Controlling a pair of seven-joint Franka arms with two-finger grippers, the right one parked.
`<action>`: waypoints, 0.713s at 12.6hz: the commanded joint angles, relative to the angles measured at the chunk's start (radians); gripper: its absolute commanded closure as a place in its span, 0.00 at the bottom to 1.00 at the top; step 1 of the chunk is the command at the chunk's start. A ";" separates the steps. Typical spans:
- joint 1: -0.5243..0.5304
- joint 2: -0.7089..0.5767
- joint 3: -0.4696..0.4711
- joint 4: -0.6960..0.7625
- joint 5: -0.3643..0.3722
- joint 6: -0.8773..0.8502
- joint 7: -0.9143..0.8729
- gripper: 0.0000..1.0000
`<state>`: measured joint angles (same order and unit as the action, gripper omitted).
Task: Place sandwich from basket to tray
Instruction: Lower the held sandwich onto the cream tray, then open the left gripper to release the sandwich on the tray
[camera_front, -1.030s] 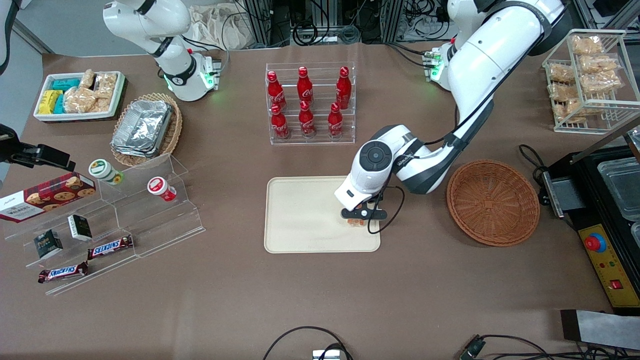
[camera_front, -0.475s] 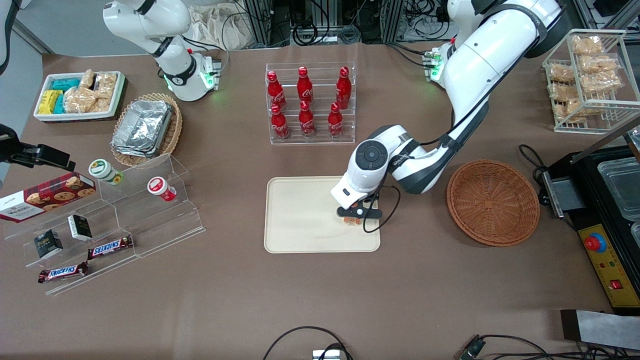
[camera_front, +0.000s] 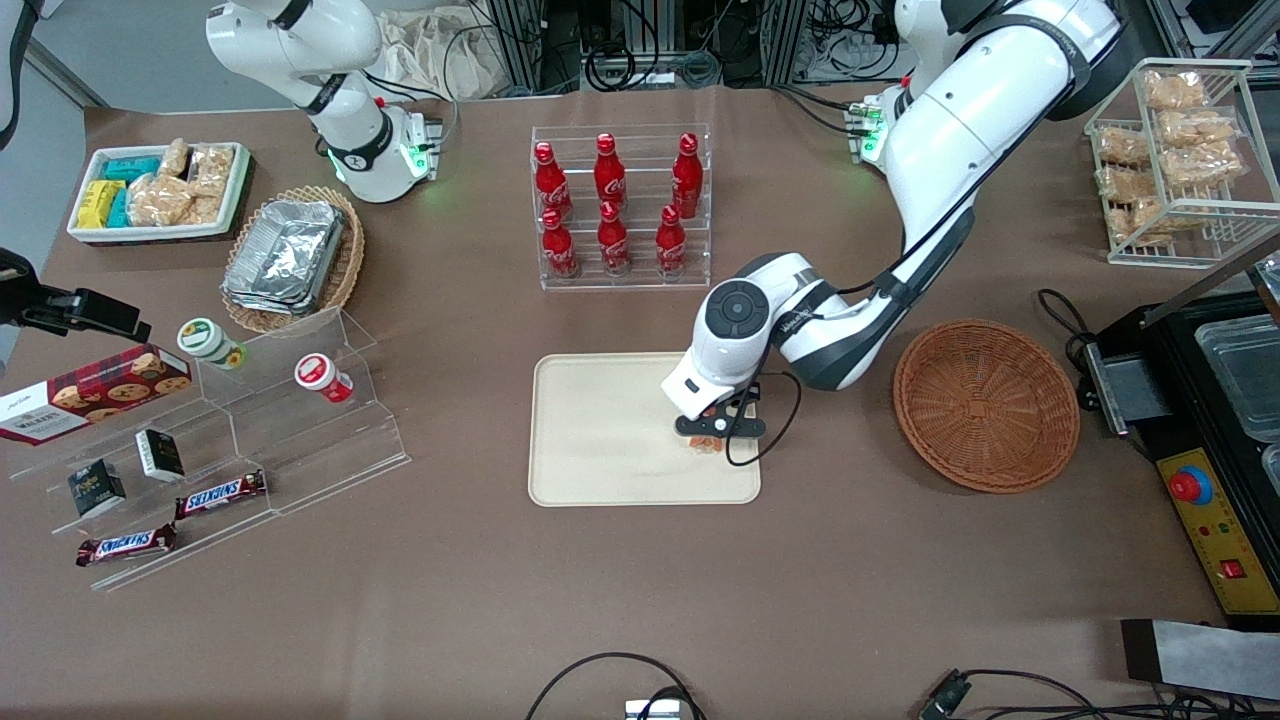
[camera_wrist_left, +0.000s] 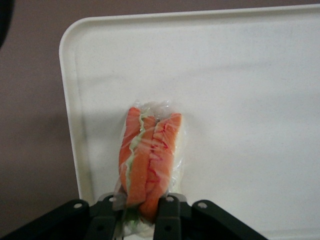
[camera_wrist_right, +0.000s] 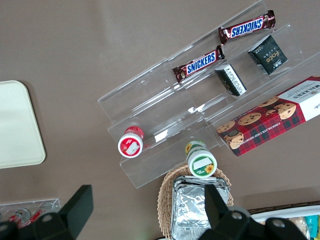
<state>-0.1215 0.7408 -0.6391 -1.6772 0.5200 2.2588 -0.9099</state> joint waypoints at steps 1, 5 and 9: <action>-0.007 0.026 -0.001 0.031 0.028 0.001 -0.026 0.45; 0.005 0.019 -0.001 0.033 0.018 -0.001 -0.024 0.36; 0.026 -0.004 -0.001 0.043 0.011 -0.010 -0.052 0.27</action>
<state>-0.1095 0.7444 -0.6356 -1.6576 0.5221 2.2588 -0.9281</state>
